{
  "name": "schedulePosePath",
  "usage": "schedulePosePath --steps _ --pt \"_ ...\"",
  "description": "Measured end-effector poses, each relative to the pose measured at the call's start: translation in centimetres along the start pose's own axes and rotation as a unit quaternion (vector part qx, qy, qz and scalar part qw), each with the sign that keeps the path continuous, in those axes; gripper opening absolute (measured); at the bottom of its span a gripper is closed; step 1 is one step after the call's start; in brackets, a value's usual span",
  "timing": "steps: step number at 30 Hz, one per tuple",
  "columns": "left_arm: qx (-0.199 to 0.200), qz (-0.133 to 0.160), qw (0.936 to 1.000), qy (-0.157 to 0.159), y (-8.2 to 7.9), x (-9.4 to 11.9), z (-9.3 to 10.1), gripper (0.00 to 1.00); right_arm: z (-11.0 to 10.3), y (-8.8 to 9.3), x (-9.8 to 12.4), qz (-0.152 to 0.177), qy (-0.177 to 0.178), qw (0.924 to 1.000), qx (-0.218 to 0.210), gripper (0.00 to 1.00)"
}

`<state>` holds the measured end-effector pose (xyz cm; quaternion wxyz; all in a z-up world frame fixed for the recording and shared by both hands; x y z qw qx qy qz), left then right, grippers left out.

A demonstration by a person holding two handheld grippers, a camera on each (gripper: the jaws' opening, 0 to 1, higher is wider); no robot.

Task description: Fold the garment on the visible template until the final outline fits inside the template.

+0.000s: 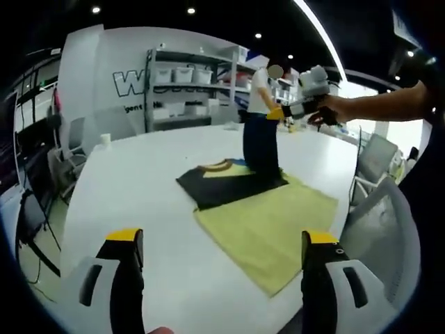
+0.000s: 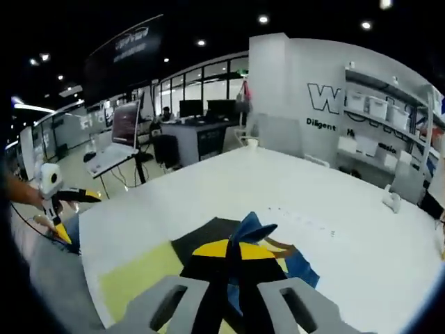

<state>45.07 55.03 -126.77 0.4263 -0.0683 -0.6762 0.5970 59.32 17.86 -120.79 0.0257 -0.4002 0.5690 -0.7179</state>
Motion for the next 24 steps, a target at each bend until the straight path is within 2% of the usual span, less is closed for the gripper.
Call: schedulePosePath --steps 3,7,11,17,24 --pt "-0.002 0.0 1.0 0.002 0.1 0.2 0.2 0.92 -0.2 1.1 -1.0 -0.033 0.001 0.9992 0.021 0.0" --pt "0.002 0.004 1.0 0.002 0.3 0.4 0.0 0.92 -0.1 1.5 -2.1 -0.047 0.014 0.9987 0.013 0.0" --pt "0.008 0.003 1.0 0.0 0.8 0.6 -0.4 0.92 -0.5 1.1 -3.2 -0.04 0.011 0.9991 -0.014 0.0" --pt "0.018 0.005 0.9998 -0.003 1.1 0.5 -0.8 0.91 -2.4 0.5 -5.7 -0.041 0.003 0.9991 -0.015 0.0" --pt "0.022 0.006 0.9997 -0.007 1.2 0.4 -0.9 0.91 -4.6 1.6 -8.2 -0.059 -0.028 0.9978 -0.011 0.0"
Point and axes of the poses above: the point that each gripper's makers call its tool centre point, and the gripper's own axes: x roughly backward along the fingers, z roughly to its right, y roughly out of its underside, the point moved 10 cm from there along x, roughly backward along the fingers, and after that the axes turned 5 degrees about -z, right-handed, at the moved point
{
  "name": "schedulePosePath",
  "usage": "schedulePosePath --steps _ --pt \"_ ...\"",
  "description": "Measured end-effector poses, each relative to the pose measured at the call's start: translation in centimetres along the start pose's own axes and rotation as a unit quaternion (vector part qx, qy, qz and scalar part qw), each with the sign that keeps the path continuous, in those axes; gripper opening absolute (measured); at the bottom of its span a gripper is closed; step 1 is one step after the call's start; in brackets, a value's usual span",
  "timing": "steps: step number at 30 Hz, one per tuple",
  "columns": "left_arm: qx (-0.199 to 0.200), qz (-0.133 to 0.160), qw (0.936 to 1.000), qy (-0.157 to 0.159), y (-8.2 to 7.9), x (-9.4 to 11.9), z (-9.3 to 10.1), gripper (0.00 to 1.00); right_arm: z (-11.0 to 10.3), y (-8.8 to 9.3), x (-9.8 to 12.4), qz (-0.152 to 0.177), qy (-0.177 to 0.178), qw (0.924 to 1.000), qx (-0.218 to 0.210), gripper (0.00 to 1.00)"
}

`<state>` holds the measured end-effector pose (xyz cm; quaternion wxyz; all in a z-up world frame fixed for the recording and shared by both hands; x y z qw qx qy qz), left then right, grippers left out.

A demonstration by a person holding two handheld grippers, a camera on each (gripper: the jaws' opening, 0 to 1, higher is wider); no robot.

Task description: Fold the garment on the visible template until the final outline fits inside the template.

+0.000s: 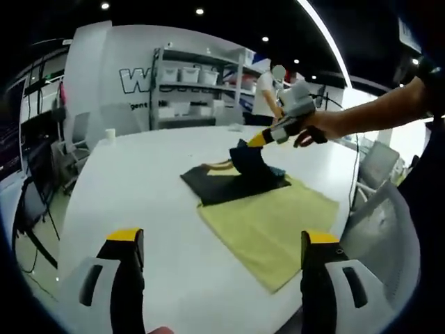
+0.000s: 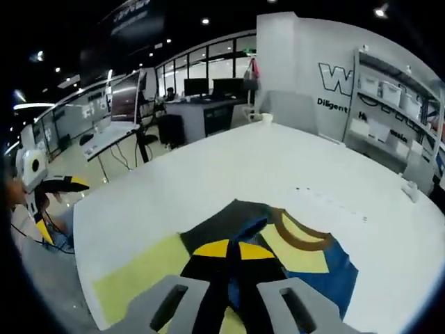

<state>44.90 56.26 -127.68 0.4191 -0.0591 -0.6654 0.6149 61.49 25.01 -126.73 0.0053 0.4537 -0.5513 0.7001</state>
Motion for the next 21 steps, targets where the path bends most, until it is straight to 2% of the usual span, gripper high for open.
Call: schedulePosePath --steps 5,9,21 --pt "0.004 -0.006 1.0 -0.006 0.6 0.4 -0.4 0.91 -0.2 1.1 -1.4 -0.024 0.0 0.9997 0.003 0.0" --pt "0.011 -0.009 0.9998 -0.011 0.8 0.7 -0.7 0.91 -0.2 1.7 -1.5 -0.025 -0.005 0.9996 -0.011 0.0" --pt "0.008 -0.012 0.9999 -0.004 0.5 0.0 -0.5 0.91 -0.3 2.9 -1.0 -0.023 -0.014 0.9996 -0.011 0.0"
Point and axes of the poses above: the point that each gripper's makers call its tool centre point, and the gripper's own axes: x roughly backward along the fingers, z roughly to its right, y roughly out of its underside, the point moved 10 cm from there along x, roughly backward along the fingers, and after that the axes turned 5 degrees about -z, right-handed, at the moved point
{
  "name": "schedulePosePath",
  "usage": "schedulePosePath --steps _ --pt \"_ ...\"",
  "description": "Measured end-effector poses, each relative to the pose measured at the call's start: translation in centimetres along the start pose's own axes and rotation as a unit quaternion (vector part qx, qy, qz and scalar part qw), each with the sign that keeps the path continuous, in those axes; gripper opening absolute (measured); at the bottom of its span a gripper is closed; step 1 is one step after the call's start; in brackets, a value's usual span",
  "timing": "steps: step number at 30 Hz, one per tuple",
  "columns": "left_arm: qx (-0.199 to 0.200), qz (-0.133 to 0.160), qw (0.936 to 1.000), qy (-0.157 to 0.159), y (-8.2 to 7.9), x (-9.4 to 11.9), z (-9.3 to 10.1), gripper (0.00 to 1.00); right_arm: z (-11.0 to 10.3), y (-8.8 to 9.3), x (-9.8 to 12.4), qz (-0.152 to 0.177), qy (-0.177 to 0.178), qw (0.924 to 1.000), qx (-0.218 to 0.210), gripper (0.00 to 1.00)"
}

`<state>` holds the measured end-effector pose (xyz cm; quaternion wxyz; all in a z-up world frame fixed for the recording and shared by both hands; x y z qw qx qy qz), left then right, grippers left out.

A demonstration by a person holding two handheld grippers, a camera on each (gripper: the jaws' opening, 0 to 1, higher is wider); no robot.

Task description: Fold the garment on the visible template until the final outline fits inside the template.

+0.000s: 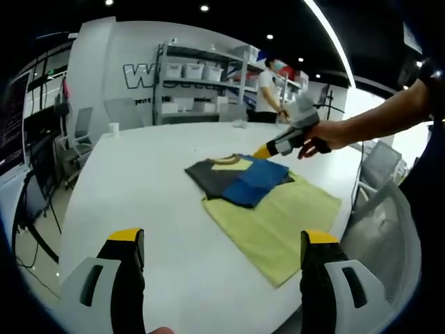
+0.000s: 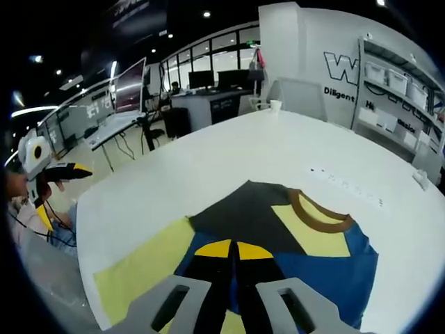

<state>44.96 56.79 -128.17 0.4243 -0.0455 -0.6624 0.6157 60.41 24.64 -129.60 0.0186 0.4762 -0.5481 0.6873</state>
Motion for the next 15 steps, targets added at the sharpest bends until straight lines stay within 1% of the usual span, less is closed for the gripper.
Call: schedulePosePath --steps 4,8,15 --pt "0.002 -0.001 1.0 0.002 0.2 -0.1 0.1 0.9 0.0 0.3 0.3 0.003 -0.001 1.0 0.0 0.01" --pt "0.002 -0.003 1.0 0.004 0.4 -0.2 0.3 0.9 -0.6 0.7 0.2 -0.001 -0.011 0.9999 -0.005 0.12" --pt "0.005 -0.002 1.0 0.005 0.6 -0.1 0.3 0.9 -1.1 0.9 -0.2 -0.007 -0.011 0.9998 0.015 0.19"
Point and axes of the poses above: the point that each gripper's makers call its tool centre point, and the gripper's own axes: x roughly backward along the fingers, z roughly to its right, y roughly out of its underside, the point moved 10 cm from there along x, roughly backward along the fingers, and after that the axes turned 5 degrees about -z, right-handed, at the moved point
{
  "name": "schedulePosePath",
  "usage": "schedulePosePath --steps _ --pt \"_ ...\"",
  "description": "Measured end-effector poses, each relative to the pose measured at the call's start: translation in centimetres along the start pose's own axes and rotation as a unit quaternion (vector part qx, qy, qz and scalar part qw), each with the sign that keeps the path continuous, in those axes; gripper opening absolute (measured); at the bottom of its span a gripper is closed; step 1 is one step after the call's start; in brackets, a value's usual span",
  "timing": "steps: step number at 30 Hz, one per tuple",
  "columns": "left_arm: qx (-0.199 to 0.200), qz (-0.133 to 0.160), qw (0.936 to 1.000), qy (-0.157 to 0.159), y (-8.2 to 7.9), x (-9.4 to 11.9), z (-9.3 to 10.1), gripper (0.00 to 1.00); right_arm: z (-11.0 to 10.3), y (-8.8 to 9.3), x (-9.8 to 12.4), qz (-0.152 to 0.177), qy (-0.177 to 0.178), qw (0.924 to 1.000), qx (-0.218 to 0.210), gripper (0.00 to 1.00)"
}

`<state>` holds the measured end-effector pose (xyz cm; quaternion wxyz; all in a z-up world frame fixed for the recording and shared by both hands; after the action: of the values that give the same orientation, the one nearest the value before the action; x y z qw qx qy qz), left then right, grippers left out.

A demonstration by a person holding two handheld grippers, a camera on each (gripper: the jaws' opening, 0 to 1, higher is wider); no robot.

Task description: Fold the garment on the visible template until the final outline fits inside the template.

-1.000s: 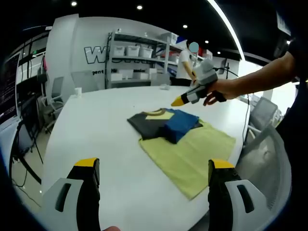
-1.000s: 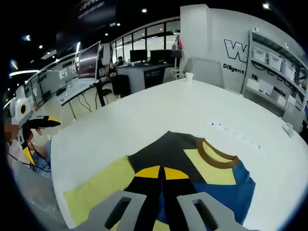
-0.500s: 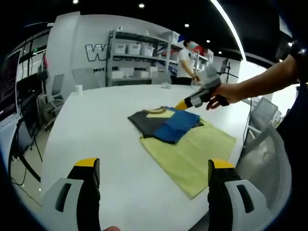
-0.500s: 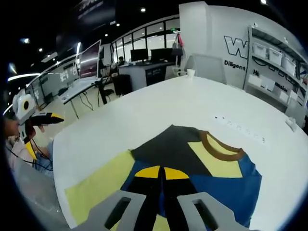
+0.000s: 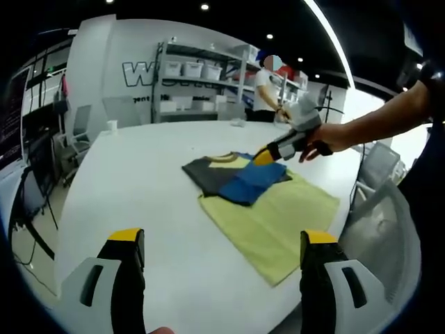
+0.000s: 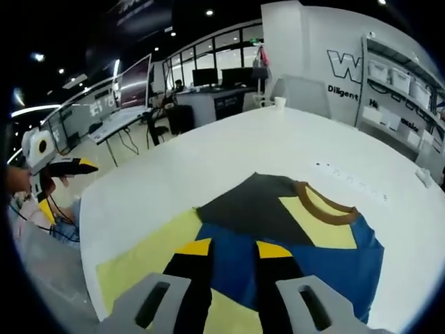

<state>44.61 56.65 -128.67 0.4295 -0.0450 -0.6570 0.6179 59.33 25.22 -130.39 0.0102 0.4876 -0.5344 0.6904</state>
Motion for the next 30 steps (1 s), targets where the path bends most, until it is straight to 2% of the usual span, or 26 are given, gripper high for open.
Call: schedulePosePath --steps 5,10,15,17,30 --pt "-0.002 -0.002 1.0 -0.002 0.1 0.0 -0.1 0.9 -0.1 0.3 0.1 0.001 -0.007 1.0 0.005 0.27" --pt "0.001 -0.002 1.0 -0.003 0.2 0.0 0.0 0.9 -1.4 0.9 -0.5 -0.01 -0.022 0.9995 0.021 0.3" --pt "0.008 -0.004 1.0 -0.004 0.4 0.0 0.1 0.9 -3.0 1.7 -2.0 -0.015 -0.032 0.9989 0.029 0.26" --pt "0.008 -0.006 0.9999 -0.005 0.4 0.0 0.1 0.9 -3.6 2.1 -2.8 -0.03 -0.04 0.9985 0.023 0.27" --pt "0.01 -0.013 0.9999 -0.003 0.7 -0.3 -0.2 0.9 -4.7 2.3 -5.1 -0.047 -0.041 0.9977 0.026 0.23"
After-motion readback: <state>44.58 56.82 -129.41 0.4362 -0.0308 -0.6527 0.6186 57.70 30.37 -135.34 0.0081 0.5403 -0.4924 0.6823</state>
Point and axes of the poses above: the point that each gripper's makers call its tool centre point, and the gripper's own axes: x roughly backward along the fingers, z roughly to its right, y roughly out of its underside, the point moved 10 cm from there along x, roughly backward along the fingers, and after that the axes turned 5 degrees about -z, right-handed, at the moved point
